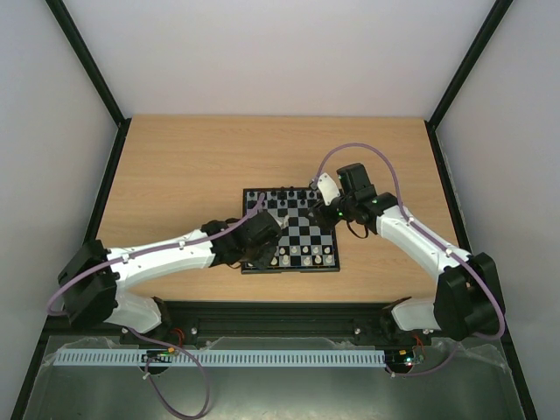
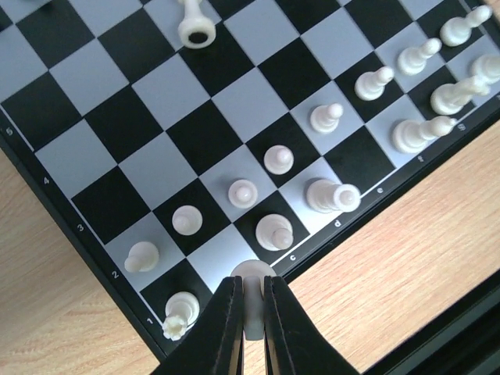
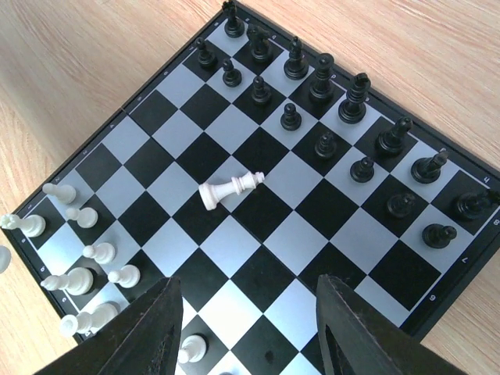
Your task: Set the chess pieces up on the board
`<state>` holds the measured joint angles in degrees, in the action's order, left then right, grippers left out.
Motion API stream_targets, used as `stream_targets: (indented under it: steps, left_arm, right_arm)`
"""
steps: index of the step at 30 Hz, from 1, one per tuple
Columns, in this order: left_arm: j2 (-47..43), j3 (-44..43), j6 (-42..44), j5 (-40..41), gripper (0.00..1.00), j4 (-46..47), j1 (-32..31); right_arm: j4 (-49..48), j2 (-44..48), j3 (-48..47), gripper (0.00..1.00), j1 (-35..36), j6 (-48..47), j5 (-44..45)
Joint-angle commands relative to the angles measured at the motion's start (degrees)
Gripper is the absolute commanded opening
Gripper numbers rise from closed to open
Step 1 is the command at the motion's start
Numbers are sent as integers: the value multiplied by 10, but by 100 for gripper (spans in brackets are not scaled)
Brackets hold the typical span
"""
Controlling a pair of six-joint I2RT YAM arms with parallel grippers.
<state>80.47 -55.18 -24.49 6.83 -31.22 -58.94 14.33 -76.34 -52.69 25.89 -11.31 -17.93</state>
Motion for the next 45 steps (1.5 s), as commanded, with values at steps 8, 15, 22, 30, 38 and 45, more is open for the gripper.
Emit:
stream_targets:
  steps: [8,15,22,30,38,45]
  left_arm:
    - [50,35,-33,11,3,29,-4]
    - [62,45,-36,11,3,37,-4]
    - [74,46,-38,14,3,40,-3]
    - [90,46,-36,21,4,42,-3]
    - [92,48,-34,18,9,41,0]
    - [65,34,-31,19,21,24,1]
  right_arm:
    - [-8,-6,5,49,-1,-9,8]
    - [-6,-13,7,49,-1,-11,-1]
    - [-7,-15,9,49,-1,-13,0]
    - [-5,-19,11,49,-1,-23,-6]
    - [-2,-16,12,49,-1,-29,-12]
    - [-1,-14,12,49,-1,-32,-13]
